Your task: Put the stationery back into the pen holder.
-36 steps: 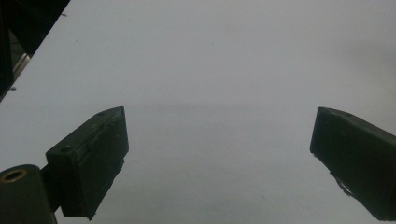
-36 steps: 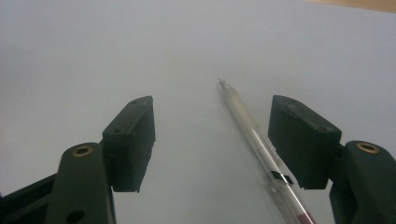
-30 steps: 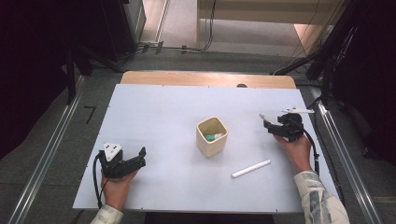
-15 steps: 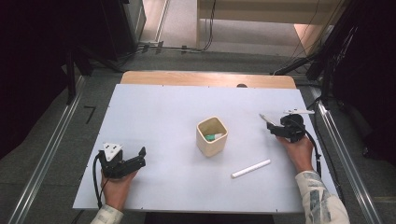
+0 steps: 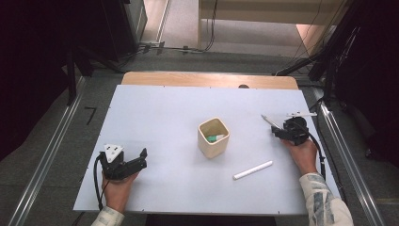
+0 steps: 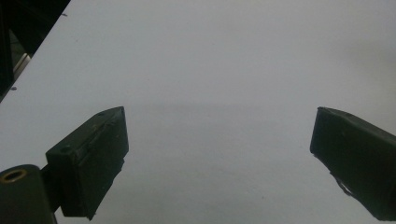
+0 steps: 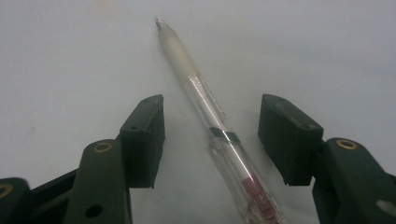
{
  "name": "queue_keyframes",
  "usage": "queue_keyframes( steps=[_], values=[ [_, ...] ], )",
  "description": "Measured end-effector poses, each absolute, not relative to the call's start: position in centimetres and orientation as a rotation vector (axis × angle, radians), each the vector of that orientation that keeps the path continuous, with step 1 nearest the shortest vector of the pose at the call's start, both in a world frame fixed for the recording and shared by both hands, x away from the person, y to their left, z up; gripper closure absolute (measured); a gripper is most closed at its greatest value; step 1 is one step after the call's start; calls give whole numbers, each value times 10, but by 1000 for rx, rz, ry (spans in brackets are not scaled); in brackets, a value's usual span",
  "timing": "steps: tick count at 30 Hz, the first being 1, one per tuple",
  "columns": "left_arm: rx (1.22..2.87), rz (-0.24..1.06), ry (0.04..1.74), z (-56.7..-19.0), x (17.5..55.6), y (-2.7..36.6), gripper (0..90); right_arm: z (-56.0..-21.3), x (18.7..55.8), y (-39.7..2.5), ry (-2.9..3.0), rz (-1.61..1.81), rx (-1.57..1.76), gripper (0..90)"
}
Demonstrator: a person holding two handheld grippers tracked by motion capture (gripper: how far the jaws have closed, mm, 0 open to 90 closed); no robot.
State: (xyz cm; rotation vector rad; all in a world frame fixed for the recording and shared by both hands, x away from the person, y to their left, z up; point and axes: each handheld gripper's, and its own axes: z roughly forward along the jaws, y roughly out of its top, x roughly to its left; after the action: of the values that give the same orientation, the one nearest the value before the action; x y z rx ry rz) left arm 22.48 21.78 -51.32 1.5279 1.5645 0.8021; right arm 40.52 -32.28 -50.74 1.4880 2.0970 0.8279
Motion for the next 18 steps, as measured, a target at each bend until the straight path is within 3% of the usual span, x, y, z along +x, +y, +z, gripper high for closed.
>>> queue_keyframes(
  steps=[11,18],
  values=[
    [1528,803,1565,-513,225,217,52,-508,405,-322,2094,814,1483,433],
    [1528,803,1565,-513,225,217,52,-507,404,-320,2097,813,1475,529]
  ],
)
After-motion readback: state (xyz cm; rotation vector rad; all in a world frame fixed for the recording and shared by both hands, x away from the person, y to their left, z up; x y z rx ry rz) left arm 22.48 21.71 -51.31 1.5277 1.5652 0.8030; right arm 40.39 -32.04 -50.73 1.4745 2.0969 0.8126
